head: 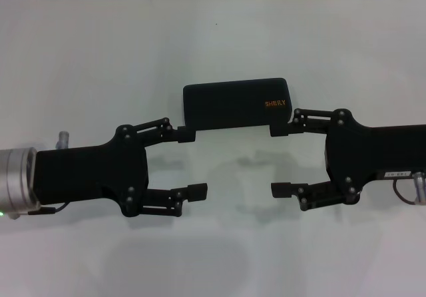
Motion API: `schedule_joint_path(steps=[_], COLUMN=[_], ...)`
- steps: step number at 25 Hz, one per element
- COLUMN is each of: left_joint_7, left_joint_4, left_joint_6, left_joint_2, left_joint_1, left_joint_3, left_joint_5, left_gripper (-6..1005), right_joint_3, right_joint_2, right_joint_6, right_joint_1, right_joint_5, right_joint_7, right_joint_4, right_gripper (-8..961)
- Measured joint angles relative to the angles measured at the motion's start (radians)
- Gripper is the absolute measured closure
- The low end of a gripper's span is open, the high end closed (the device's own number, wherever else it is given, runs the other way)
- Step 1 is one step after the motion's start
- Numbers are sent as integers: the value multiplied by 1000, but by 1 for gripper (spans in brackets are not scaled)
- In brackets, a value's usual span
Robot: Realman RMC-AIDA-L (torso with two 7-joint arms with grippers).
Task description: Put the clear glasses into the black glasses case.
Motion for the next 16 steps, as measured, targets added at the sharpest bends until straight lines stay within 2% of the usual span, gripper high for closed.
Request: schedule_joint_path(steps=[16], left_joint_7=[5], left_joint_4=[10], left_joint_6=[-5], left_joint_2=[-8], left_joint_1=[-2], left_joint_3=[-5], left_joint_5=[2], left_gripper=[106], right_joint_3=[-7], right_joint_2=[1], right_joint_6=[12], right_joint_1=[-5], right_joint_5=[-1], right_joint_7=[-1], right_joint_4=[5], right_gripper=[127])
